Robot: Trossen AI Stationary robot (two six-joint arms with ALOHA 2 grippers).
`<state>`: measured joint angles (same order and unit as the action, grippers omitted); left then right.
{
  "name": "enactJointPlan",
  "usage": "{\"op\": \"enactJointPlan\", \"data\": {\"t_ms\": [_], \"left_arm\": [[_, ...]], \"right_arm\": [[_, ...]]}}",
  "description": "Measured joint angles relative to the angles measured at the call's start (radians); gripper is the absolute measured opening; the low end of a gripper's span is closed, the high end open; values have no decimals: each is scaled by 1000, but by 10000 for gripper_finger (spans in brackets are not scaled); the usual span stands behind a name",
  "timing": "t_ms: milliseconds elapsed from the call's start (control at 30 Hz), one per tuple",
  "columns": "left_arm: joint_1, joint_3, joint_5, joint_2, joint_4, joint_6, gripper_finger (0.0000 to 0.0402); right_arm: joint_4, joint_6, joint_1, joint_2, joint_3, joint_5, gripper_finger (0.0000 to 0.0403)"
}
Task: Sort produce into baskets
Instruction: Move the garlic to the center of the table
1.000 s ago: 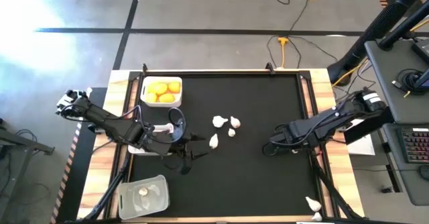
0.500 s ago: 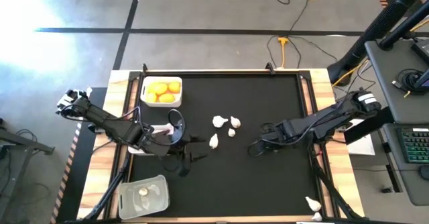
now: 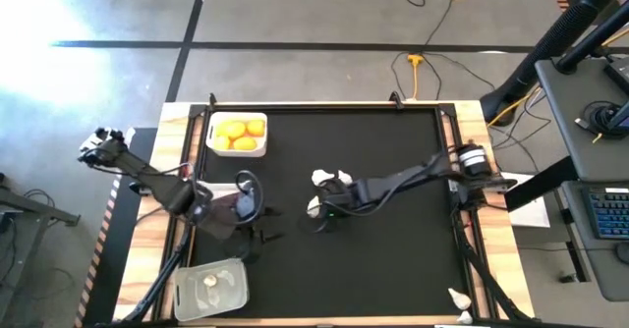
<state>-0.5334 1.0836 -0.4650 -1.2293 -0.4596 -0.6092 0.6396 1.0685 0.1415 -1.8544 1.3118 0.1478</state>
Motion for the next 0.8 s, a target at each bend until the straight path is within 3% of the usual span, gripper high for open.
{"op": "enactJointPlan", "data": {"t_ms": [133,300,567,667,800], "left_arm": [[-48,0,-62,28,-84,-60,256],[-64,0,-100,15,-113,-103,256],[-29,0,-104,-69,13,-62,256],[-8,0,-104,-102,69,-54,256],[35,0,-91,-118,136,6,256]], "right_arm": [[35,-42,-29,-78,96,-43,149],[214,-95,-41,-101,179,-52,210],[487,-49,112,70,208,-96,276],[608,39,216,109,193,-182,293],[729,129,362,121,139,-402,317]]}}
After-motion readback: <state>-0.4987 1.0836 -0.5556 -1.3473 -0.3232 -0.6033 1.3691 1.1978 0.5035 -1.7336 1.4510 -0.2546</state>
